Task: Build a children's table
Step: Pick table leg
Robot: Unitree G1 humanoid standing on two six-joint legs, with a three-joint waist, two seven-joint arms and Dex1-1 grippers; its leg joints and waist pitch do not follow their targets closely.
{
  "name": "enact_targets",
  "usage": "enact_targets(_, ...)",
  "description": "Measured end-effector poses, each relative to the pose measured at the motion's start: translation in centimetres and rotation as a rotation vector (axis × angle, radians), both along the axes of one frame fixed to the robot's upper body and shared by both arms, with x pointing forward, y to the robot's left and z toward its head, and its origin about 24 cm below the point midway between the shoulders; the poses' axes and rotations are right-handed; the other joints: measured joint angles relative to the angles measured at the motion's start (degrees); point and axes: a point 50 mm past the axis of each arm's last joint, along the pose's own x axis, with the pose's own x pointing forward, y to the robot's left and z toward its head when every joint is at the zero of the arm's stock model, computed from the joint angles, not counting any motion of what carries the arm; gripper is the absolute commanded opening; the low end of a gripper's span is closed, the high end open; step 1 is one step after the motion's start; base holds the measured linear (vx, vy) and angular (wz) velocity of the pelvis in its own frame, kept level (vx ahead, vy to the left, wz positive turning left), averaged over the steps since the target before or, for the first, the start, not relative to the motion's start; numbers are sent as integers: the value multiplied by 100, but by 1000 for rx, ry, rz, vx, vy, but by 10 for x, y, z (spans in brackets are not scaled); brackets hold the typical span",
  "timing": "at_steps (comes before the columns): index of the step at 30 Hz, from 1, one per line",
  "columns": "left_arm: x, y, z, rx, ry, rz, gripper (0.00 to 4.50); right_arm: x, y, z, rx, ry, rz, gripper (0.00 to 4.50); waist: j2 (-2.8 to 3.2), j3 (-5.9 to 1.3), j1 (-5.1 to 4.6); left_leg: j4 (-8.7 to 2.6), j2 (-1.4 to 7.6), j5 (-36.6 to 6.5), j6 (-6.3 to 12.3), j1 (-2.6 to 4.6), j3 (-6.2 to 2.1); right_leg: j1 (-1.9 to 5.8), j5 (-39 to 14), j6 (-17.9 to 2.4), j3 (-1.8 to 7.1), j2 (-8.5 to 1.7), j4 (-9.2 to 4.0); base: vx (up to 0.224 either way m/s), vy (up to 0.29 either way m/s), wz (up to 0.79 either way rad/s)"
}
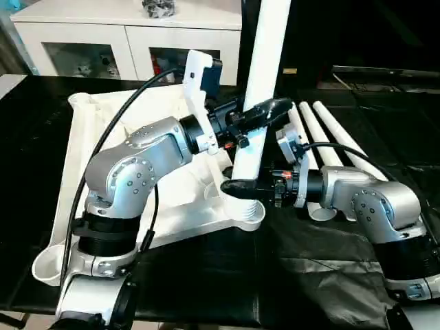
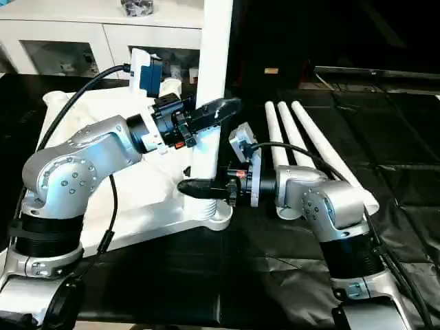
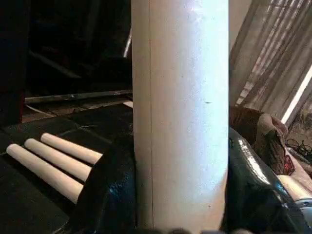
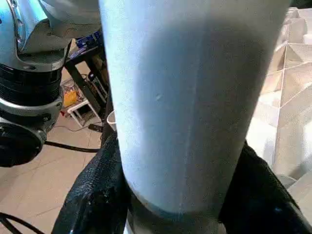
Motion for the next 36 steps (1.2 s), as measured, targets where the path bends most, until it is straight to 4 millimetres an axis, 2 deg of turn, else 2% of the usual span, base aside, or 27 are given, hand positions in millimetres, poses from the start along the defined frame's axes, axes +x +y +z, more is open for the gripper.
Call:
enact_targets(1, 0, -1, 0, -8, 2, -6, 219, 0, 0, 0, 2, -1, 0, 198, 0, 0, 0, 0, 0, 0, 1, 0, 0, 0, 0, 0, 0, 0, 0, 0, 0, 0)
enact_targets(3, -1, -2, 1, -21, 8, -10, 254, 0, 1, 1, 9, -11, -1, 198, 0, 0, 1, 0, 0, 1, 1, 0, 0, 0, 0, -1, 0, 0, 1, 0, 0, 0)
enact_targets(5, -3, -4, 4, -43, 6, -27, 256, 0, 3, 2, 21, -21, -5, 197, -1, 0, 2, 0, 0, 0, 1, 0, 0, 0, 0, -1, 0, 0, 2, 0, 0, 0)
enact_targets(6, -6, -4, 6, -53, -1, -38, 276, 0, 5, 2, 26, -26, -9, 196, -1, 0, 2, 1, 0, 0, 1, 0, 0, 0, 0, -1, 0, 0, 2, 0, 0, 0)
enact_targets(9, -8, -6, 11, -106, 1, -41, 288, 2, 7, 4, 47, -45, -42, 196, -4, 0, 2, 2, 0, 0, -1, 0, 0, 0, 0, -1, 0, 0, 4, 0, 0, 0)
enact_targets(12, -10, -10, 20, -225, 13, -26, 330, 3, 9, 1, 73, -56, -116, 195, -15, -4, 8, 2, 1, -7, -16, 0, 0, 2, 0, -1, -1, 0, 2, 0, 0, 0)
enact_targets(18, -21, -12, 45, -322, -83, -41, 337, 7, 6, -21, 20, -2, -247, 195, -23, -2, 2, 3, 1, -5, -17, -2, 0, 6, 1, -1, -1, 0, -2, 0, 0, 0)
enact_targets(20, -22, -10, 48, -339, -97, -36, 337, 9, 7, -23, 14, -10, -278, 195, -22, -2, -11, 3, 1, -4, -19, -1, 0, 6, 1, -1, -1, 0, -2, 0, 0, 0)
enact_targets(22, -22, 1, 47, -326, -113, -21, 337, 12, 5, -21, -6, -41, -334, 194, -17, -3, -58, 2, 2, -2, -24, 1, 0, 4, 3, 4, -1, 0, 0, 0, 0, 0)
enact_targets(24, -21, 22, 41, -286, -136, 23, 337, 16, -3, -22, -37, -71, -398, 194, -17, -4, -132, -3, 5, 1, -31, 3, 0, 2, 4, 6, -2, 3, 3, 0, 0, 0)
enact_targets(25, -20, 29, 38, -271, -139, 42, 337, 18, -8, -21, -49, -82, -425, 194, -14, -2, -136, -4, 7, 3, -34, 2, -1, 1, 4, 7, -2, 5, 0, 0, 0, 0)
enact_targets(28, -25, 39, 19, -142, -137, 32, 337, 19, -13, -20, -64, -127, -474, 194, -12, -1, -160, -11, 8, 2, -34, 2, 0, 2, 4, 8, -2, 7, -9, 0, 0, 0)
enact_targets(29, -28, 42, 9, -48, -151, 31, 337, 19, -12, -21, -67, -138, -493, 194, -10, -2, -167, -22, 8, 2, -35, 2, 0, 1, 4, 8, -2, 7, -17, 0, 0, 0)
enact_targets(30, -35, 47, -11, 101, -137, 7, 337, 16, -14, -23, -61, -152, -522, 194, -4, -5, -183, -43, 8, 2, -37, 13, 5, 6, 3, 10, 0, 8, -30, 0, 0, 0)
enact_targets(33, -46, 55, -62, 340, -4, -28, 337, 11, -26, -30, -73, -147, -611, 194, 3, 8, -184, -54, 8, 6, -43, 2, 8, -7, 2, 11, -1, 9, -30, 0, 0, 0)
enact_targets(36, -52, 55, -82, 480, 24, -64, 337, 9, -26, -28, -78, -169, -634, 194, 16, 12, -191, -60, 8, 10, -49, 10, 7, -4, 3, 9, 0, 9, -27, 0, 0, 0)
